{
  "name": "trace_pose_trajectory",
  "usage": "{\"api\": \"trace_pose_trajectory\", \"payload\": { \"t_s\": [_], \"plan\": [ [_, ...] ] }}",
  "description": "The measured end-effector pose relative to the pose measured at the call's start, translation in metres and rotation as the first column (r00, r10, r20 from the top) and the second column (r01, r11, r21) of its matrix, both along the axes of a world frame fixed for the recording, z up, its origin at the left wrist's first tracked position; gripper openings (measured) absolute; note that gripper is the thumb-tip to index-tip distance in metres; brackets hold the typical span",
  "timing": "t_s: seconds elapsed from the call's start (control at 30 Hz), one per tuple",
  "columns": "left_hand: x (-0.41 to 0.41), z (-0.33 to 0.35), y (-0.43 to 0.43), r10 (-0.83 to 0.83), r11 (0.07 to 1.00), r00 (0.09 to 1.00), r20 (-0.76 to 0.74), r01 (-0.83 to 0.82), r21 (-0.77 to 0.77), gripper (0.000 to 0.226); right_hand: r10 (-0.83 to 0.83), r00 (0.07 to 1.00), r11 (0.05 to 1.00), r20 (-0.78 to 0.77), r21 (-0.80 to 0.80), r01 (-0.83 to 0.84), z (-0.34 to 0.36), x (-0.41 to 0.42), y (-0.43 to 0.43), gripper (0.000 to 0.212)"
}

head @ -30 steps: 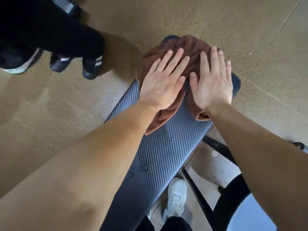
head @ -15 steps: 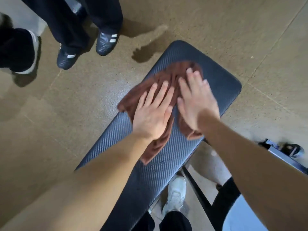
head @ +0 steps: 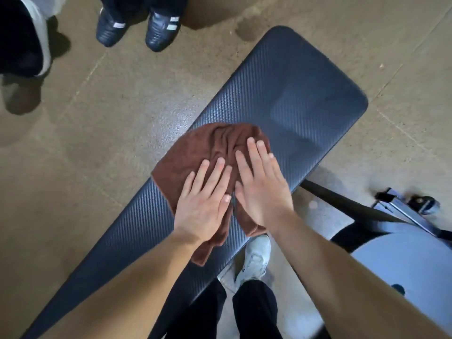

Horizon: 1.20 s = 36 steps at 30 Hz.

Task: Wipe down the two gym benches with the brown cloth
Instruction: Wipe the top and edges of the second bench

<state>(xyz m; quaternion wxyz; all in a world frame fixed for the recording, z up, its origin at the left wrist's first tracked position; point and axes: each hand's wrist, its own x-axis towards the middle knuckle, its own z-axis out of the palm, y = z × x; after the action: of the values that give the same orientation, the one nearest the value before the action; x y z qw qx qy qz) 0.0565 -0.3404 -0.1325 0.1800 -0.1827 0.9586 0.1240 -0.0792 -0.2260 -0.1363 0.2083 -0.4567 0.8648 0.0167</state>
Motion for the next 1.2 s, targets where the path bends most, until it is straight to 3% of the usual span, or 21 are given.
{"api": "trace_pose_trajectory", "payload": {
  "t_s": [0.07,0.2,0.33,0.43,0.57,0.7,0.87,1.0,1.07,1.2],
  "plan": [
    [-0.031,-0.003,-0.008,-0.035,0.999,0.998,-0.043,0.035,-0.003,0.058,0.016,0.997,1.0,-0.07,0.017,-0.015,-0.001,-0.033,-0.003,0.066],
    [-0.117,-0.013,-0.021,0.015,1.0,0.986,-0.168,-0.014,0.007,0.054,-0.254,0.962,0.967,-0.097,-0.038,0.252,-0.002,-0.091,-0.014,0.066],
    [-0.106,-0.017,-0.014,0.013,1.0,0.982,-0.191,-0.012,0.007,0.054,-0.37,0.922,0.928,-0.114,-0.083,0.362,-0.006,-0.062,-0.018,0.066],
    [-0.039,-0.01,-0.005,0.026,0.999,0.987,-0.159,-0.022,0.027,0.055,-0.305,0.95,0.952,-0.064,-0.035,0.303,0.0,-0.002,-0.013,0.07],
    [0.052,0.001,0.008,0.062,0.998,0.998,0.002,-0.062,0.021,0.057,-0.106,0.994,0.994,0.021,0.004,0.106,0.002,0.074,-0.001,0.069],
    [0.03,-0.001,0.0,0.025,1.0,1.0,-0.01,-0.025,0.005,0.058,-0.006,0.999,1.0,-0.032,-0.002,0.006,0.001,0.035,0.002,0.066],
    [-0.05,-0.012,-0.011,0.072,0.997,0.985,-0.157,-0.073,0.002,0.054,-0.177,0.98,0.984,-0.094,-0.035,0.175,-0.001,-0.034,-0.01,0.065],
    [-0.03,-0.013,-0.008,0.076,0.997,0.982,-0.174,-0.074,0.017,0.054,-0.34,0.936,0.94,-0.087,-0.061,0.336,-0.002,0.007,-0.019,0.067],
    [0.012,-0.011,-0.004,0.088,0.996,0.985,-0.148,-0.086,0.017,0.055,-0.3,0.951,0.954,-0.07,-0.049,0.297,-0.001,0.047,-0.017,0.068],
    [0.1,-0.002,0.008,0.149,0.989,0.988,-0.031,-0.149,0.005,0.057,-0.067,0.998,0.997,-0.013,-0.03,0.067,0.001,0.113,-0.008,0.067]
  ]
}}
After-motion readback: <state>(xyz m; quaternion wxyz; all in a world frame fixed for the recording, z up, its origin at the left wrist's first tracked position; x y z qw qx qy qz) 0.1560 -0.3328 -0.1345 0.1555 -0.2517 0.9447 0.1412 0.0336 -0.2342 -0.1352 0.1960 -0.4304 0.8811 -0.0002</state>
